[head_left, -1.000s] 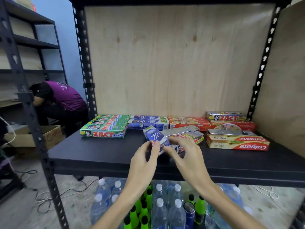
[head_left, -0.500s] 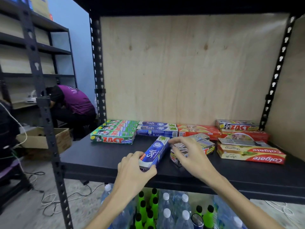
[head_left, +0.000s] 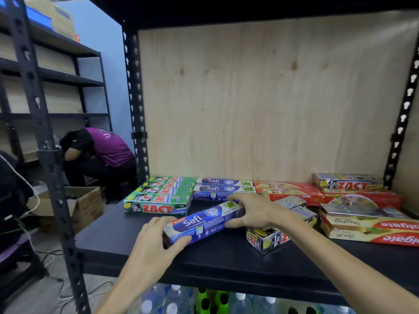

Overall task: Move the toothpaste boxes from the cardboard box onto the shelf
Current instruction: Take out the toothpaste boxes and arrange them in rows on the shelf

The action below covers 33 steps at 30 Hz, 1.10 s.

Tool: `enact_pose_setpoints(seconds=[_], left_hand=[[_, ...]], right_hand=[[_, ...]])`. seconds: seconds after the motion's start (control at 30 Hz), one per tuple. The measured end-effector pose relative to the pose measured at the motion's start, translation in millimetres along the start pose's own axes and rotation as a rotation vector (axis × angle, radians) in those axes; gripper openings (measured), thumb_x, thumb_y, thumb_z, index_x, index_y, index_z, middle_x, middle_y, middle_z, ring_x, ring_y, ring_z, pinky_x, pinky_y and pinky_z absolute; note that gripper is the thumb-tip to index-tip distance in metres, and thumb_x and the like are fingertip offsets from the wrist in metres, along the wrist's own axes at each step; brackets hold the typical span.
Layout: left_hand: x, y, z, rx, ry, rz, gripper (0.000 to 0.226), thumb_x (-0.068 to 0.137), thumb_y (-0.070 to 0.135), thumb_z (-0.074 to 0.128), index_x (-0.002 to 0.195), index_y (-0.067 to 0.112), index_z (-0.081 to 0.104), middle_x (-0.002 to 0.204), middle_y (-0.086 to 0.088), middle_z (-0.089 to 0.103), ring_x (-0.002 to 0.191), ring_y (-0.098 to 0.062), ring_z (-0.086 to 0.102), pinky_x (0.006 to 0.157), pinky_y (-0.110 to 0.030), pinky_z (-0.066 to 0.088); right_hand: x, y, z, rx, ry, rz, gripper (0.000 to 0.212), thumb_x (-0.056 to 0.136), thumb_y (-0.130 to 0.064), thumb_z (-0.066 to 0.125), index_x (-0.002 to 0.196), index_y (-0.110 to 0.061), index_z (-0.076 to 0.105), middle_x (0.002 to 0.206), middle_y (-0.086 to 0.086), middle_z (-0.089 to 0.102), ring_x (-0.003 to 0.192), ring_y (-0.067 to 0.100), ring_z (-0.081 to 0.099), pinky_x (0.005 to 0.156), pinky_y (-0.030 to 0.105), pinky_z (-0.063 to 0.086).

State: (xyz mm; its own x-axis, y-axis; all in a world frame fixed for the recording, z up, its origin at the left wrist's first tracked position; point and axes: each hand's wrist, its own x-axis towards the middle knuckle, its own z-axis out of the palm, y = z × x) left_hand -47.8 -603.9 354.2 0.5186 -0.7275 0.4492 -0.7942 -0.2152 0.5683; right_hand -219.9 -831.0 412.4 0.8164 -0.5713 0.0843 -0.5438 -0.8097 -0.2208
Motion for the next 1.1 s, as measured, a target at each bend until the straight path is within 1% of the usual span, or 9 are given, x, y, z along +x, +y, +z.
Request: enact_pose_setpoints(seconds=[0.07, 0.17, 0.27, 0.37, 0.5, 0.6, 0.7, 0.87, 1.1], left_hand=[[18, -3, -5, -0.028, 0.051, 0.025, 0.059, 0.081, 0.054, 0.075, 0.133, 0.031, 0.058, 0.126, 0.018, 0.059, 0.115, -0.002, 0.054, 0.084, -0.015, 0.042], [57, 5, -5, -0.102, 0.049, 0.063, 0.054, 0.082, 0.044, 0.079, 0.130, 0.030, 0.060, 0.115, 0.021, 0.063, 0.101, 0.007, 0.059, 0.077, -0.004, 0.042], [103, 14, 10, -0.080, -0.014, 0.104, 0.048, 0.081, 0.041, 0.081, 0.125, 0.028, 0.063, 0.110, 0.017, 0.064, 0.103, -0.004, 0.063, 0.076, -0.006, 0.040], [140, 17, 27, -0.008, -0.114, 0.159, 0.048, 0.080, 0.043, 0.081, 0.123, 0.027, 0.066, 0.116, 0.012, 0.067, 0.106, -0.005, 0.063, 0.080, -0.009, 0.039], [162, 10, 43, 0.114, -0.244, 0.208, 0.049, 0.082, 0.049, 0.077, 0.125, 0.029, 0.063, 0.122, 0.014, 0.065, 0.108, -0.003, 0.058, 0.080, -0.009, 0.037], [165, -2, 53, 0.185, -0.255, 0.195, 0.053, 0.085, 0.045, 0.076, 0.132, 0.027, 0.060, 0.133, 0.009, 0.058, 0.115, -0.004, 0.048, 0.090, -0.018, 0.032], [162, -9, 62, 0.196, -0.198, 0.208, 0.050, 0.086, 0.039, 0.077, 0.132, 0.026, 0.060, 0.132, 0.007, 0.048, 0.122, -0.008, 0.044, 0.098, -0.019, 0.028], [153, -16, 67, 0.316, -0.069, 0.182, 0.059, 0.089, 0.050, 0.068, 0.140, 0.024, 0.052, 0.140, 0.005, 0.053, 0.129, -0.016, 0.049, 0.110, -0.036, 0.036], [145, -20, 70, 0.406, -0.030, 0.204, 0.065, 0.096, 0.059, 0.053, 0.151, 0.025, 0.043, 0.156, 0.008, 0.041, 0.144, -0.014, 0.035, 0.117, -0.034, 0.024]], right_hand=[[3, 7, -3, 0.084, 0.177, -0.010, 0.089, 0.071, -0.075, 0.070, 0.147, -0.033, 0.047, 0.146, -0.007, 0.056, 0.135, 0.020, 0.051, 0.116, 0.050, 0.029], [7, 23, -17, 0.218, 0.383, 0.013, 0.078, 0.064, -0.074, 0.077, 0.130, -0.037, 0.060, 0.120, -0.009, 0.070, 0.113, 0.015, 0.063, 0.105, 0.044, 0.044], [11, 47, -24, 0.286, 0.351, 0.095, 0.069, 0.066, -0.066, 0.082, 0.122, -0.031, 0.062, 0.095, -0.004, 0.072, 0.088, 0.018, 0.069, 0.086, 0.036, 0.054], [9, 71, -18, 0.347, 0.259, 0.158, 0.059, 0.070, -0.059, 0.084, 0.116, -0.027, 0.064, 0.078, -0.004, 0.074, 0.074, 0.015, 0.071, 0.069, 0.025, 0.047], [12, 88, -7, 0.274, 0.280, 0.178, 0.054, 0.072, -0.063, 0.080, 0.112, -0.030, 0.067, 0.084, -0.015, 0.066, 0.080, 0.004, 0.063, 0.070, 0.024, 0.045], [23, 86, -11, 0.241, 0.214, 0.207, 0.065, 0.068, -0.064, 0.082, 0.116, -0.028, 0.056, 0.093, -0.008, 0.073, 0.089, 0.010, 0.066, 0.082, 0.032, 0.051], [34, 80, -15, 0.192, 0.166, 0.191, 0.074, 0.068, -0.062, 0.083, 0.121, -0.023, 0.050, 0.102, -0.003, 0.068, 0.092, 0.016, 0.065, 0.082, 0.033, 0.051], [36, 80, -8, 0.162, 0.200, 0.140, 0.084, 0.065, -0.066, 0.083, 0.130, -0.024, 0.050, 0.093, -0.007, 0.065, 0.087, 0.015, 0.064, 0.082, 0.035, 0.054], [33, 83, 2, 0.295, 0.280, 0.144, 0.080, 0.063, -0.062, 0.086, 0.129, -0.028, 0.056, 0.079, -0.011, 0.071, 0.077, 0.005, 0.069, 0.073, 0.026, 0.052]])
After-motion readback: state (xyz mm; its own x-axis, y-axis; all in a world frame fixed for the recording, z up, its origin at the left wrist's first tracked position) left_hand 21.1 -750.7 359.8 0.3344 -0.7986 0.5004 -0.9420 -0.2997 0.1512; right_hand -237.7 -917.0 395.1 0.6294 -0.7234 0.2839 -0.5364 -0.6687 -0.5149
